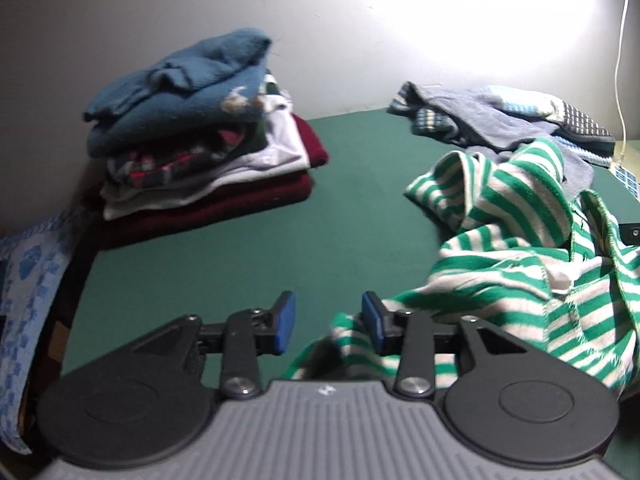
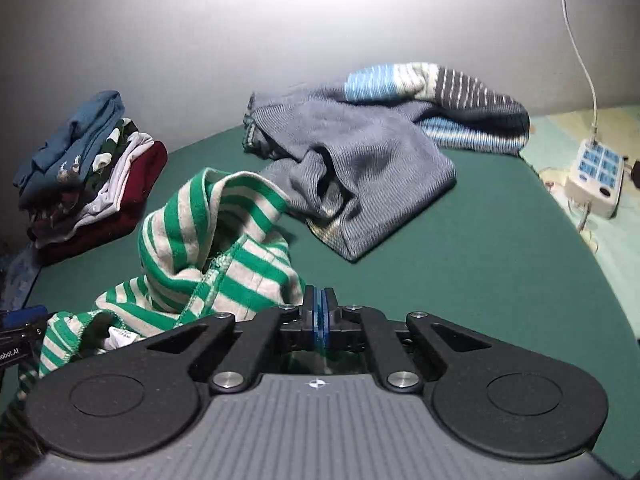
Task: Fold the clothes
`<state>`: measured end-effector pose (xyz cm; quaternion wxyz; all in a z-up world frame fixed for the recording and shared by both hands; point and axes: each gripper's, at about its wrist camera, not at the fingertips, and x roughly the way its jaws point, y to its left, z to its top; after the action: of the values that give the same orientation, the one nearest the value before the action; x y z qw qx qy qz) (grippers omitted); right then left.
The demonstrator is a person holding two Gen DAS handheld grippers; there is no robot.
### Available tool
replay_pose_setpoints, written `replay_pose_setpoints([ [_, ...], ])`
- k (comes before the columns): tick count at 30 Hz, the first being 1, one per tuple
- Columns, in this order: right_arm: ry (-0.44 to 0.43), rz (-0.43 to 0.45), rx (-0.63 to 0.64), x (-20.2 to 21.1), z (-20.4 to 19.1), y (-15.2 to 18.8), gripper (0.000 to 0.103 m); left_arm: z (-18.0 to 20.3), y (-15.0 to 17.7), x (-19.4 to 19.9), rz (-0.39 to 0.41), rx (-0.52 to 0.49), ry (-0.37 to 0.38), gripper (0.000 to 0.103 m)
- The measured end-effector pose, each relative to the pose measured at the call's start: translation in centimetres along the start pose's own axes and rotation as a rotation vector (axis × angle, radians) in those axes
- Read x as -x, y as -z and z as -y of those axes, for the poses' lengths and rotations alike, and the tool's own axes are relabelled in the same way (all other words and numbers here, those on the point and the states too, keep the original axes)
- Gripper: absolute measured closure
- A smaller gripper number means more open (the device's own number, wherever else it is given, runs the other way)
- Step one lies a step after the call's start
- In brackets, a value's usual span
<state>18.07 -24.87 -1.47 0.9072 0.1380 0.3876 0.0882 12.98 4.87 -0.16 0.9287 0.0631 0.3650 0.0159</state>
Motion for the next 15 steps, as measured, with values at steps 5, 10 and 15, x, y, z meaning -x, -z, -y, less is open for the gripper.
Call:
replay_pose_setpoints([
  [5,-0.232,0.088,0.106,7.4,-1.1,1.8,0.065,-2.0,2.8,6.8,0.088,-0.04,0.008,0.05],
  [10,-0.255,-0.015,0.332,9.8,-5.4,6.7,0.063,1.2,6.7,10.3,0.06,-0.131,0.144,0.037],
  [15,-0.072,-0.015,0.39,7.0,-7.7,9.6,0.069,5.5,8.2,7.2,0.033,-0.184,0.111,0.04],
])
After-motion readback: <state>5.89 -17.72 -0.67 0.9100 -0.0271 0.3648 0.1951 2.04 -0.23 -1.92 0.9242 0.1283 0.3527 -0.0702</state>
